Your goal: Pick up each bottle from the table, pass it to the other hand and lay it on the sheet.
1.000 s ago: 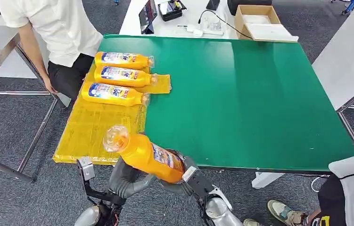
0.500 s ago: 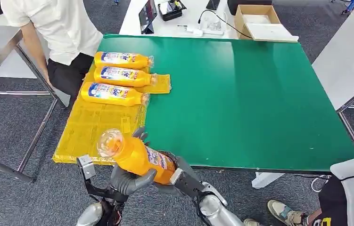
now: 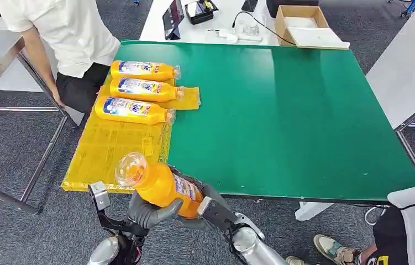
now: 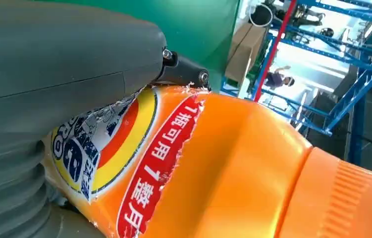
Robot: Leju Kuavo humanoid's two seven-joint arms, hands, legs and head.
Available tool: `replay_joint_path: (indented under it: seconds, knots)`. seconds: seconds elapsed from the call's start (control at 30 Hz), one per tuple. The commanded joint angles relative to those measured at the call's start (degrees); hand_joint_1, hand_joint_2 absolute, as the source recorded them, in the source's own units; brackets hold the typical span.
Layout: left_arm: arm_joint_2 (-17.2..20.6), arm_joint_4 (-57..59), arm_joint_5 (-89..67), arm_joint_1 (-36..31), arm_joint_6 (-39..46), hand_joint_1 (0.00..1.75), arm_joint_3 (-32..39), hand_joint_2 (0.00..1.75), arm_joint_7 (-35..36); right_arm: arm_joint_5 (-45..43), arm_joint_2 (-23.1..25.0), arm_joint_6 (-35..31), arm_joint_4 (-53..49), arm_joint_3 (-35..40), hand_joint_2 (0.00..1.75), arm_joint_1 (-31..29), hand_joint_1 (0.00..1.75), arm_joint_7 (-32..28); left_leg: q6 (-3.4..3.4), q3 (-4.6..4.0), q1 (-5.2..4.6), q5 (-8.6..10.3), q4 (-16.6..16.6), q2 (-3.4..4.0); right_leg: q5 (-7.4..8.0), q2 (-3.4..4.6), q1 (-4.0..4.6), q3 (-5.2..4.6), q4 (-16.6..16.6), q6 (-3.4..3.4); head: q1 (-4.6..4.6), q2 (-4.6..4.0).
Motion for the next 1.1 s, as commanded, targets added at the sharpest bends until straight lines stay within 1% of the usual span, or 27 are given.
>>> replay_joint_path:
  seconds: [0.03,0.07,0.1,0.13,0.17,0.23,0.27,0.3,0.33,0.37,0.43,0.47,0.57,0.6,0.63,0.67,0.7,0.73,0.8,0.83,0.87,0.9,0.93,0.97,1.0,1.07,1.1]
  knots:
    - [-0.44,1.68,1.36,-1.88,0.51,1.75,0.51,1.75,1.29,1.14,-0.03,-4.06,2.48,2.04,1.75,-1.21,0.0,3.21,-0.11,0.31,0.08,-0.11,-0.03,0.0,-0.1,-0.02,0.09,0.32,-0.05,-0.16,0.02,0.0]
    - [-0.44,1.03,1.13,-1.55,1.39,1.75,1.02,1.75,1.4,2.07,-0.11,-6.26,2.88,1.7,1.75,-1.14,0.0,5.64,-0.06,0.13,0.05,-0.04,-0.03,-0.02,-0.04,-0.04,0.05,0.15,-0.04,-0.09,0.0,0.0]
    - [-0.28,-0.02,-0.31,-1.07,3.25,1.75,1.64,1.75,1.25,4.71,-0.63,-10.39,2.85,2.18,1.75,-1.05,0.0,7.49,-0.1,0.27,0.07,-0.1,-0.02,-0.05,-0.11,-0.07,0.08,0.3,-0.02,-0.15,0.0,0.0]
    - [0.23,-0.98,-4.22,-0.82,6.75,1.75,2.08,1.75,0.54,5.84,-0.99,-13.9,2.83,1.41,1.75,-0.58,0.0,8.61,-0.08,0.2,0.07,-0.07,-0.02,-0.04,-0.08,-0.06,0.08,0.22,-0.04,-0.12,0.02,0.0]
    - [0.9,-2.64,-12.19,-0.09,13.23,1.75,2.62,1.75,-0.47,7.46,-1.6,-17.86,1.57,0.1,1.75,1.12,0.0,9.37,-0.1,0.3,0.09,-0.12,-0.01,-0.03,-0.12,-0.05,0.1,0.32,-0.03,-0.15,0.0,0.0]
    - [1.88,-4.64,-16.7,0.91,16.49,1.75,4.61,1.75,-0.38,10.17,-3.61,-21.31,-2.56,-1.46,1.75,4.52,0.0,10.3,-0.11,0.36,0.11,-0.14,-0.03,-0.08,-0.15,-0.1,0.13,0.42,-0.09,-0.17,0.0,0.0]
    - [2.33,-6.13,-17.69,1.66,17.01,1.75,6.33,1.75,-0.44,12.98,-5.12,-23.94,-5.93,-2.26,1.75,6.99,0.0,11.04,-0.09,0.32,0.08,-0.09,-0.08,-0.13,-0.12,-0.14,0.09,0.38,-0.11,-0.14,0.0,0.0]
    - [2.7,-7.63,-17.65,2.46,16.92,1.75,7.81,1.75,-0.17,13.83,-6.19,-24.74,-8.87,-3.24,1.75,9.04,0.0,11.2,-0.06,0.17,0.06,-0.04,-0.07,-0.16,-0.08,-0.16,0.07,0.24,-0.1,-0.09,0.02,0.0]
    - [3.08,-8.92,-17.67,3.02,16.35,1.75,9.07,1.75,-0.27,14.53,-7.0,-25.14,-11.17,-4.24,1.75,10.77,0.0,11.49,-0.09,0.36,0.09,-0.12,-0.08,-0.15,-0.15,-0.16,0.1,0.43,-0.12,-0.15,0.0,0.0]
    - [3.09,-9.14,-17.64,3.12,16.12,1.75,9.28,1.75,-0.2,14.7,-7.14,-25.1,-11.63,-4.36,1.75,11.09,0.0,11.49,-0.07,0.24,0.07,-0.1,-0.06,-0.17,-0.14,-0.17,0.07,0.31,-0.09,-0.11,0.0,0.0]
    - [2.41,-9.96,-17.56,3.63,16.2,1.75,10.76,1.75,-0.19,17.02,-7.5,-25.89,-13.48,-5.01,1.75,12.35,0.0,12.7,-0.13,0.46,0.13,-0.25,-0.01,-0.11,-0.27,-0.12,0.14,0.53,-0.05,-0.2,0.02,0.0]
    - [1.97,-11.13,-14.93,3.99,16.02,1.75,12.96,1.75,-0.06,18.2,-8.02,-27.03,-14.41,-5.88,1.75,13.63,0.0,13.49,-0.12,0.38,0.08,-0.23,0.0,-0.06,-0.24,-0.07,0.09,0.43,-0.02,-0.18,0.0,0.0]
    - [2.05,-11.82,-14.14,3.92,15.59,1.75,14.02,1.75,0.32,18.12,-8.52,-26.82,-14.9,-6.27,1.75,14.43,0.0,13.37,-0.07,0.03,0.02,-0.06,-0.04,-0.07,-0.06,-0.08,0.03,0.06,-0.04,-0.09,0.0,0.0]
    - [2.05,-11.82,-14.14,3.92,15.59,1.75,14.02,1.75,0.32,18.12,-8.52,-26.82,-14.9,-6.27,1.75,14.43,0.0,13.37,-0.12,0.2,0.07,-0.15,-0.01,-0.08,-0.14,-0.1,0.08,0.24,-0.03,-0.16,0.0,0.0]
    - [1.78,-11.77,-14.12,3.79,15.73,1.75,14.33,1.75,0.28,18.11,-8.44,-26.75,-14.81,-6.4,1.75,14.48,0.0,13.39,-0.08,0.09,0.04,-0.09,-0.02,-0.07,-0.08,-0.08,0.05,0.11,-0.05,-0.11,0.0,0.0]
    - [1.06,-12.18,-15.42,3.75,17.85,1.75,15.64,1.75,-0.4,18.45,-8.31,-27.28,-14.87,-6.89,1.75,15.05,0.0,13.5,-0.13,0.28,0.08,-0.17,-0.02,-0.04,-0.15,-0.06,0.1,0.29,-0.04,-0.18,0.0,0.0]
    - [0.81,-12.46,-15.36,3.43,18.51,1.75,16.36,1.75,-0.47,18.87,-8.53,-27.63,-14.86,-6.78,1.75,15.43,0.0,13.45,-0.1,0.17,0.07,-0.14,0.0,-0.03,-0.11,-0.04,0.08,0.18,-0.03,-0.15,0.0,0.0]
    - [0.7,-12.62,-15.48,3.0,19.09,1.75,16.94,1.75,-0.35,18.85,-8.65,-27.51,-14.74,-6.71,0.0,15.82,0.0,13.45,-0.07,0.04,0.04,-0.08,-0.01,-0.03,-0.05,-0.03,0.05,0.05,-0.03,-0.09,0.02,0.0]
    - [1.58,-12.4,-25.65,1.58,25.69,1.75,16.34,1.75,-2.45,18.99,-8.63,-27.68,-14.55,-6.43,0.0,16.24,0.0,12.99,-0.08,0.09,0.05,-0.09,-0.01,-0.04,-0.08,-0.06,0.06,0.1,-0.03,-0.11,0.02,0.0]
    - [2.4,-11.26,-33.74,0.31,30.07,1.75,15.52,1.75,-2.21,19.11,-8.4,-27.61,-14.44,-6.11,0.0,16.15,0.0,12.72,-0.11,0.25,0.09,-0.14,-0.02,-0.07,-0.14,-0.1,0.1,0.27,-0.03,-0.17,0.0,0.0]
    - [3.57,-8.87,-42.36,-1.66,33.66,1.75,14.33,1.75,-1.57,18.8,-8.09,-27.14,-14.41,-5.83,0.0,15.78,0.0,12.03,-0.09,0.12,0.06,-0.07,-0.02,-0.13,-0.1,-0.15,0.06,0.15,-0.02,-0.13,0.02,0.0]
    - [4.28,-5.85,-49.0,-3.58,36.2,1.75,13.74,1.75,0.26,18.79,-7.87,-26.54,-14.2,-5.42,0.0,15.22,0.0,11.56,-0.14,0.28,0.11,-0.13,-0.02,-0.15,-0.16,-0.17,0.12,0.33,-0.05,-0.19,0.0,0.0]
    - [5.22,-2.21,-54.75,-5.71,37.8,1.75,12.94,1.75,1.73,18.86,-7.73,-26.05,-14.0,-5.04,0.0,14.71,0.0,11.12,-0.16,0.34,0.13,-0.17,0.01,-0.15,-0.19,-0.18,0.15,0.39,-0.03,-0.23,0.0,0.0]
    - [5.7,4.42,-61.06,-9.32,39.06,1.75,11.88,1.75,3.98,18.65,-7.31,-25.04,-13.34,-4.79,0.0,13.73,0.0,10.38,-0.07,0.12,0.03,-0.01,-0.07,-0.12,-0.05,-0.13,0.04,0.14,-0.05,-0.11,0.02,0.0]
    - [6.26,9.9,-65.74,-12.1,39.9,1.75,10.95,1.75,5.5,18.83,-7.03,-24.2,-12.79,-4.41,0.0,12.85,0.0,9.69,-0.1,0.2,0.05,0.0,-0.09,-0.17,-0.06,-0.19,0.06,0.24,-0.07,-0.15,0.02,0.0]
    - [6.58,21.56,-69.69,-17.95,38.88,1.75,9.22,1.75,6.43,18.55,-6.29,-22.1,-11.68,-3.48,0.0,11.03,0.0,7.95,-0.13,0.35,0.03,0.09,-0.21,-0.3,-0.03,-0.3,0.03,0.39,-0.14,-0.18,0.0,0.0]
    - [6.33,25.03,-70.1,-19.69,39.3,1.75,9.24,1.75,6.7,18.74,-5.84,-21.68,-11.15,-3.07,0.0,10.32,0.0,7.9,-0.05,0.2,-0.02,0.11,-0.15,-0.24,-0.01,-0.22,-0.02,0.23,-0.08,-0.11,0.04,0.0]
